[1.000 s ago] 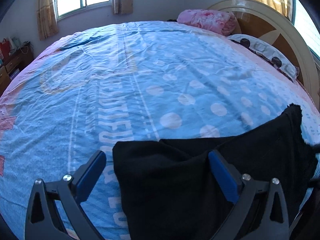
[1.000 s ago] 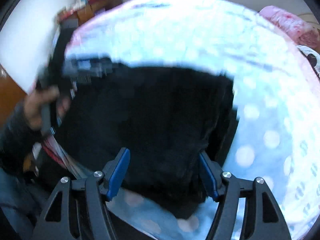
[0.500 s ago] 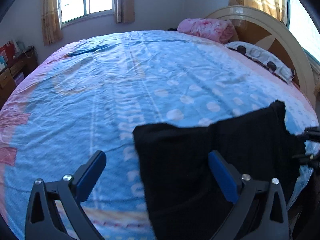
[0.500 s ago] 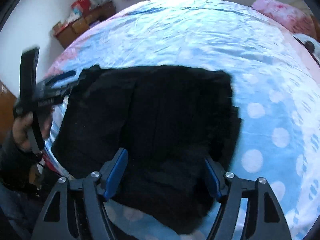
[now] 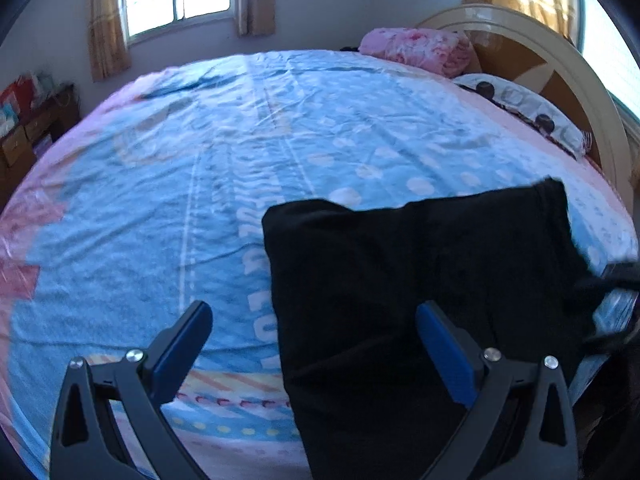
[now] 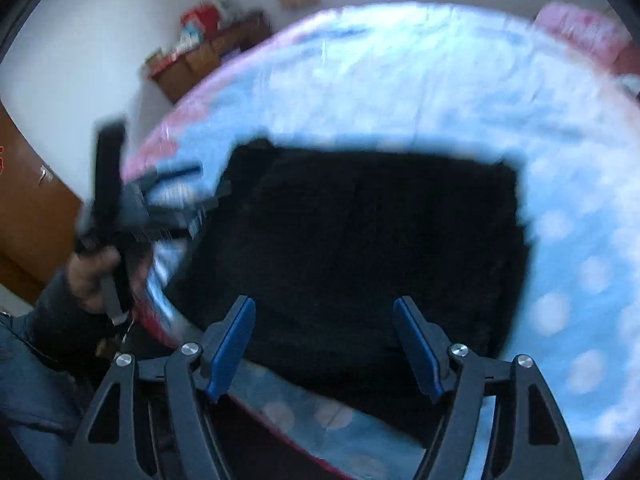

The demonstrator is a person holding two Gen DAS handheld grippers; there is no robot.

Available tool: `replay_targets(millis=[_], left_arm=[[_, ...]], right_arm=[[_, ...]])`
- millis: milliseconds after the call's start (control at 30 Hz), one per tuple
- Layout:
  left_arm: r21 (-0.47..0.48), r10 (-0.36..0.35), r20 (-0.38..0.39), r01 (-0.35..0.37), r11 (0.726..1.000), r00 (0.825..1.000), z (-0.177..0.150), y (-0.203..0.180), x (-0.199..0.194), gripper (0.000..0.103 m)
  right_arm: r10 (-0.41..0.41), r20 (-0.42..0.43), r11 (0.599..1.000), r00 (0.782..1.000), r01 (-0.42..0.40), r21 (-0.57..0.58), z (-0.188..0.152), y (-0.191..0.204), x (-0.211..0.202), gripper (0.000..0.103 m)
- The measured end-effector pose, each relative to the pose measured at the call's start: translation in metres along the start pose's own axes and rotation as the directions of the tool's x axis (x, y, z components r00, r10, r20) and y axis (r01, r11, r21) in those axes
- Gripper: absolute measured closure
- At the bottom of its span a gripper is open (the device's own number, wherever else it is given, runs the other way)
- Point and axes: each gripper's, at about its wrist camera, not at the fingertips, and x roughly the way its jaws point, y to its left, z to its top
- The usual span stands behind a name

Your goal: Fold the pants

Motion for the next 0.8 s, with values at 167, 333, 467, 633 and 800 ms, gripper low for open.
replay_targets(millis=[167,333,467,633,800], left_arm=[[-0.004,-0.010,-0.011,0.010,1.000,1.000,-0.005,-0.002,0.001,0.000],[-0.009,-0.036,-0.024,0.036,0.999,0.999,-0.009,-0.002,-0.002,0.000],[-0.047,-0.098,-0.031,0.096,0.994,0.995,-0.017,0.003,-0.005,0.000],[-0.083,-0.156,-0.055,0.151,0.985,0.986,-0.023,0.000,0.000,0.000],[-0.080,-0.180,-0.067,0.174,0.981,0.981,-0.028,-0.010,0.009,0.000]], right_arm=[[0.056,0.006,0.997,0.998,-0.056,0.048,-0.005,-0.013,-0.001,0.030],[0.074,0.050,0.997,0.996,-0.076,0.034,-0.006,-0.014,-0.030,0.030],[0.072,0.160,0.976,0.984,-0.102,0.190,-0.003,-0.058,-0.066,0.030],[0.043,0.167,0.931,0.985,-0.100,0.351,-0.011,-0.110,-0.058,0.030],[0.098,0.170,0.905,0.981,-0.158,0.394,-0.012,-0.119,-0.030,0.030]])
